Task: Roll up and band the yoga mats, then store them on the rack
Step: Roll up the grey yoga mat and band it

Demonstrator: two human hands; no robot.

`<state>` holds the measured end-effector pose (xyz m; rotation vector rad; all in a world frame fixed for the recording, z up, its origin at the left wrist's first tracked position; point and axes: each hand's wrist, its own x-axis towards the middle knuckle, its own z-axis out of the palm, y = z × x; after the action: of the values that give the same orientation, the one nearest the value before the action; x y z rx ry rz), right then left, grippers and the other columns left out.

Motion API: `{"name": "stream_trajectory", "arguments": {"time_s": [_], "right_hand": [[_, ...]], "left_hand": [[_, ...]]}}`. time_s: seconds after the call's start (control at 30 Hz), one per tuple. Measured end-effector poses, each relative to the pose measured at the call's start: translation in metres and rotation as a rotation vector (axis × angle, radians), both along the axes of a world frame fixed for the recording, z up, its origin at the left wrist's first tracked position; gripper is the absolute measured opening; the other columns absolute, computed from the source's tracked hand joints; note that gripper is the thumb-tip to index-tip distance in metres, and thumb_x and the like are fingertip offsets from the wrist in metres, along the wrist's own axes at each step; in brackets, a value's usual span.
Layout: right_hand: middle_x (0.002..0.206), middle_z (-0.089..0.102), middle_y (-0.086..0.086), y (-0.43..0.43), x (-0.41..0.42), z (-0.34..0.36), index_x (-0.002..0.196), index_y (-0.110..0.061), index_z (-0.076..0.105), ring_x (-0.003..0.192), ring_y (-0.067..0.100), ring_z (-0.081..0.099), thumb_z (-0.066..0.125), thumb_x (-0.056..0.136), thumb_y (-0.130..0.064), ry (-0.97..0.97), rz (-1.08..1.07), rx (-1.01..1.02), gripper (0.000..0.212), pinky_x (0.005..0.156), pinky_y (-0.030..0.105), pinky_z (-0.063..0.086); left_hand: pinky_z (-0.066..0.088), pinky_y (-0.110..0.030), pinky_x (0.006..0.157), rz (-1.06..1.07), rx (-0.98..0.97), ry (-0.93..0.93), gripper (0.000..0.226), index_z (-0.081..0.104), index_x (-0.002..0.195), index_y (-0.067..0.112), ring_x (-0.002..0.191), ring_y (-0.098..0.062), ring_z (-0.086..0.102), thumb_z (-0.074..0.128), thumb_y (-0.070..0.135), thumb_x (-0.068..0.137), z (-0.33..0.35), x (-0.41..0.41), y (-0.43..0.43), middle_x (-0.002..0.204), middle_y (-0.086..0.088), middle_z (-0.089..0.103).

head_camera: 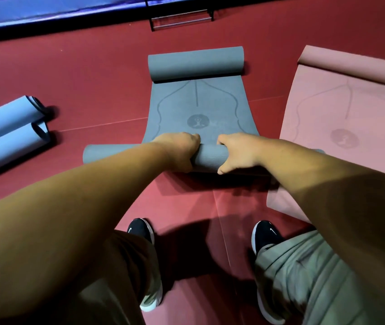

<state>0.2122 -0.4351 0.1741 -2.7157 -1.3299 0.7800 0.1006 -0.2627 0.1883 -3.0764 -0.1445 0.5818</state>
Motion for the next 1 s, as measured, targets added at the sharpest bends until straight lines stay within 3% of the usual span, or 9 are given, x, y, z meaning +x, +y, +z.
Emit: {"name": "stream_trajectory", "arguments": {"time_s": [0.1,0.2,0.3,0.47,0.6,0.7,0.77,0.87,1.0], "right_hand": [[0.132,0.062,0.002,0.0,-0.003,-0.002,0.142,-0.025,0.042,0.116,0.031,0.062,0.089,0.068,-0.064,-0.125,0.032,0.01,0.096,0.085,0.042,0.049],[0.12,0.066,0.005,0.002,-0.006,-0.003,0.127,-0.026,0.045,0.106,0.034,0.064,0.089,0.071,-0.054,-0.138,0.046,0.003,0.076,0.079,0.042,0.051],[0.108,0.065,0.005,0.002,-0.004,-0.003,0.108,-0.027,0.047,0.091,0.031,0.059,0.084,0.076,-0.041,-0.076,0.023,0.014,0.052,0.072,0.038,0.049],[0.107,0.058,0.001,0.002,0.005,0.001,0.113,-0.025,0.05,0.093,0.025,0.052,0.081,0.08,-0.039,-0.019,-0.015,0.045,0.048,0.073,0.032,0.038],[0.109,0.061,0.003,0.004,0.01,0.002,0.11,-0.023,0.047,0.094,0.028,0.057,0.084,0.076,-0.041,-0.005,-0.048,0.051,0.053,0.07,0.035,0.042],[0.114,0.059,0.003,0.003,0.01,-0.001,0.134,-0.019,0.048,0.1,0.03,0.059,0.088,0.072,-0.047,-0.006,-0.076,0.075,0.078,0.083,0.041,0.053],[0.113,0.058,0.002,0.002,0.009,0.0,0.139,-0.018,0.046,0.099,0.029,0.057,0.087,0.073,-0.045,-0.007,-0.074,0.112,0.082,0.086,0.042,0.054],[0.104,0.059,-0.001,0.0,0.01,0.001,0.137,-0.021,0.048,0.095,0.028,0.058,0.086,0.074,-0.039,0.014,-0.094,0.152,0.075,0.078,0.039,0.05],[0.086,0.054,-0.005,0.001,0.006,0.003,0.12,-0.028,0.046,0.086,0.029,0.059,0.084,0.073,-0.038,-0.026,-0.038,0.13,0.062,0.067,0.038,0.045]], "left_hand": [[0.045,-0.034,0.075,0.027,-0.057,0.106,0.045,0.048,0.107,0.021,0.092,-0.028,0.056,0.081,0.038,0.082,0.008,0.005,0.005,0.106,-0.005,0.059],[0.053,-0.037,0.082,0.032,-0.076,0.17,0.048,0.056,0.113,0.016,0.099,-0.03,0.061,0.084,0.035,0.078,0.012,0.011,0.008,0.114,-0.008,0.065],[0.05,-0.036,0.081,0.031,-0.052,0.155,0.054,0.054,0.115,0.018,0.099,-0.03,0.06,0.086,0.039,0.078,0.012,0.012,0.008,0.118,-0.009,0.064],[0.049,-0.044,0.09,-0.086,0.166,-0.078,0.083,0.047,0.133,0.014,0.119,-0.032,0.057,0.089,0.054,0.074,0.014,0.012,0.0,0.128,-0.009,0.053],[0.043,-0.04,0.071,-0.017,0.051,-0.112,0.06,0.056,0.115,0.019,0.102,-0.028,0.056,0.093,0.04,0.073,0.022,0.014,0.002,0.105,0.0,0.044],[0.041,-0.036,0.067,0.004,0.043,-0.101,0.04,0.055,0.099,0.022,0.084,-0.025,0.054,0.086,0.037,0.08,0.024,0.013,0.003,0.1,0.001,0.049],[0.041,-0.035,0.067,0.005,0.044,-0.117,0.038,0.054,0.098,0.023,0.083,-0.025,0.055,0.083,0.04,0.08,0.022,0.012,0.005,0.098,0.0,0.051],[0.044,-0.037,0.074,-0.006,0.056,-0.16,0.044,0.052,0.102,0.024,0.093,-0.03,0.06,0.078,0.051,0.078,0.023,0.012,0.006,0.101,-0.002,0.06],[0.046,-0.039,0.086,0.062,0.076,0.104,0.058,0.058,0.112,0.032,0.098,-0.026,0.059,0.081,0.066,0.07,0.037,0.014,0.008,0.102,0.006,0.064]]}}
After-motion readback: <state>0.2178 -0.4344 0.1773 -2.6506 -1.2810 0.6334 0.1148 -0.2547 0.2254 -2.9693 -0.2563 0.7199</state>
